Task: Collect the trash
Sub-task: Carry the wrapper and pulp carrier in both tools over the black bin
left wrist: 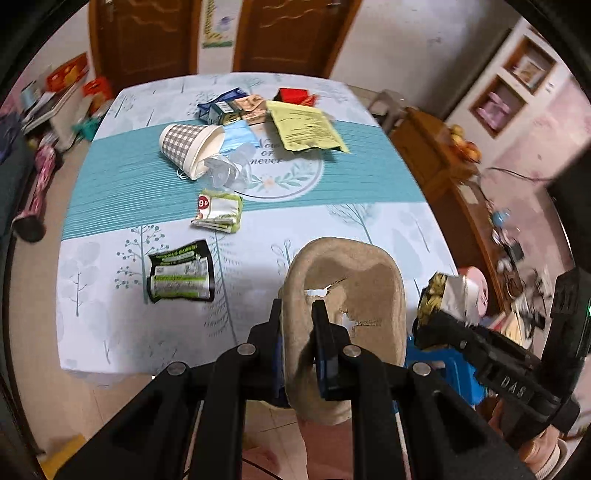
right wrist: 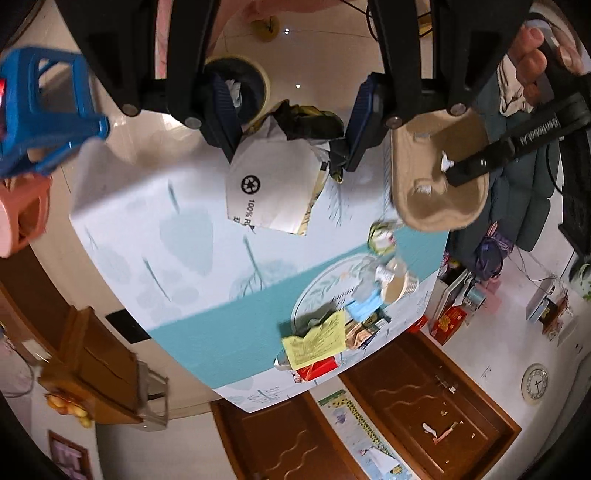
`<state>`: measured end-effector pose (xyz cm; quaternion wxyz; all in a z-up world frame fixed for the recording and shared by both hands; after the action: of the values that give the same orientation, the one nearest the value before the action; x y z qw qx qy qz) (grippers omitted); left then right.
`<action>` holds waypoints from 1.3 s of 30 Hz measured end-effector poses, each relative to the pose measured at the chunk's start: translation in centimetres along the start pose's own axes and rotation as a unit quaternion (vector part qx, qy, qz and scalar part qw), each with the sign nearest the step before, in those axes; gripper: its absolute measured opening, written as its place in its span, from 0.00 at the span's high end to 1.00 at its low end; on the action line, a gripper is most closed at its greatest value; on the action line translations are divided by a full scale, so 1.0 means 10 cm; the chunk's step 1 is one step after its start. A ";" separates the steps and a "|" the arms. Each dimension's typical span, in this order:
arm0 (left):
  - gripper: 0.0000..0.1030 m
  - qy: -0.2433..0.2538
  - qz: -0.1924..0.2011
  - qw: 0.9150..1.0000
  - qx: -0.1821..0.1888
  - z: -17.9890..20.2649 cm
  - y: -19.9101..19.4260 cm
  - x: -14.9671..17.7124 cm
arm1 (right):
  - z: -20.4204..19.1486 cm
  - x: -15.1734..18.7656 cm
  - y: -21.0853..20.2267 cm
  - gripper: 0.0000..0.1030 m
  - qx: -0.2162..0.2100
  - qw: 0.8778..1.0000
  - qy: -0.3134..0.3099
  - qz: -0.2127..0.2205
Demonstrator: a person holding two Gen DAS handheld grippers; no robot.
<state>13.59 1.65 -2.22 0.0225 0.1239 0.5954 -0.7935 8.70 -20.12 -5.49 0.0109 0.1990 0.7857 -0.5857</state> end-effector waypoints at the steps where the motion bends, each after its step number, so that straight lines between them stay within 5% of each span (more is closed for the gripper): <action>1: 0.89 0.009 0.001 1.000 0.002 -0.01 -0.04 0.08 | -0.04 0.10 -0.03 0.48 0.006 1.000 0.000 0.003; 9: 0.89 0.058 -0.033 0.998 0.013 0.04 0.02 0.58 | -0.20 0.98 -0.15 0.48 0.049 0.999 0.017 0.011; 18: 0.89 0.096 -0.075 0.992 -0.019 0.29 0.46 1.02 | 0.12 1.52 0.02 0.48 0.060 0.996 0.054 -0.028; 24: 0.89 0.122 -0.104 0.986 -0.044 0.45 1.06 1.27 | 0.54 1.73 0.47 0.48 0.056 0.992 0.091 -0.068; 39: 0.88 0.086 -0.152 0.982 -0.066 0.26 2.78 1.46 | 1.39 1.88 1.88 0.48 0.060 0.982 0.112 -0.140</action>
<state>4.07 -7.28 -30.89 -0.1416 0.0982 0.6581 -0.7329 -5.47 -22.96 -31.76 -0.1717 0.1514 0.7652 -0.6017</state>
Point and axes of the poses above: each gripper's, at about its wrist camera, not at the fingertips, and y roughly the way its jaws point, z to its right, x to its underside, the point moved 4 cm from there along y, roughly the way its jaws point, and after that the axes turned 10 degrees about -z, right-handed, at the moved point
